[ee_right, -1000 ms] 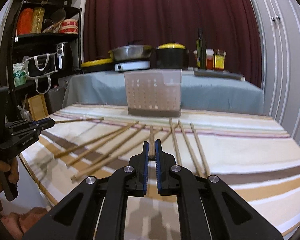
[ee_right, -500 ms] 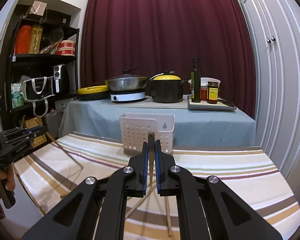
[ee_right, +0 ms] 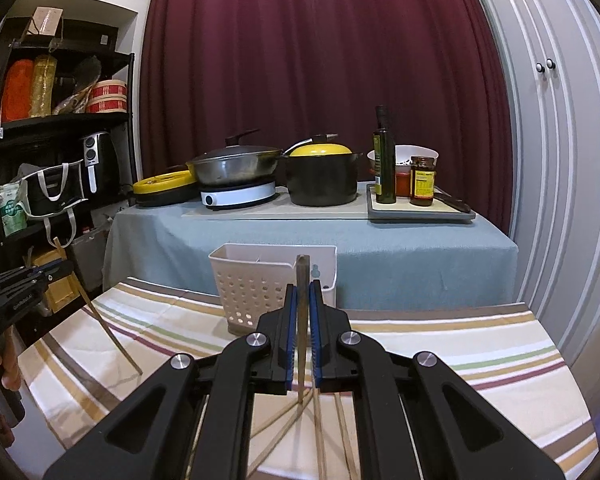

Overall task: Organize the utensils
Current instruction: 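Lift the left gripper's chopstick toward the white holder while the right gripper carries its chopstick there, then lower the chopstick into the holder and open the left gripper while the right gripper does likewise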

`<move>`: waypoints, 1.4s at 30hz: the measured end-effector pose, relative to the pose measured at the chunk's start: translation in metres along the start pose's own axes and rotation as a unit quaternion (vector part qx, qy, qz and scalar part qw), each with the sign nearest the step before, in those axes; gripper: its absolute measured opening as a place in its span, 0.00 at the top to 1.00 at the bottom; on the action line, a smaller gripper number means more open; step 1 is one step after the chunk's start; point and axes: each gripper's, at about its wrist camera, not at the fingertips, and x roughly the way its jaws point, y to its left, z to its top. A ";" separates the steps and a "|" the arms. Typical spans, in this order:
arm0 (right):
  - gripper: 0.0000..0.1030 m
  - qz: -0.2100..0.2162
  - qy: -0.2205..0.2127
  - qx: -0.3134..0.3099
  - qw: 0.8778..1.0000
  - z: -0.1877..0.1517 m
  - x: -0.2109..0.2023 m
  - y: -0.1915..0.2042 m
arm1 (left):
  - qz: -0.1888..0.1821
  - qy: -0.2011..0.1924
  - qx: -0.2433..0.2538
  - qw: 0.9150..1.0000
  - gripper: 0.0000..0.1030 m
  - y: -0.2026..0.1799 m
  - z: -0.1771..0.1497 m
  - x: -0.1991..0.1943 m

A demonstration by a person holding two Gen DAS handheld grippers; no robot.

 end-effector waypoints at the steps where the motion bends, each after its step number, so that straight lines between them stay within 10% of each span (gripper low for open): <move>1: 0.93 -0.001 0.001 -0.001 1.000 0.001 0.003 0.000 | 0.001 0.001 -0.002 1.000 0.93 0.002 0.002 0.004; 42: 0.93 0.023 -0.093 -0.001 0.995 0.142 0.070 -0.017 | -0.089 -0.109 -0.032 0.989 0.94 -0.056 0.188 0.080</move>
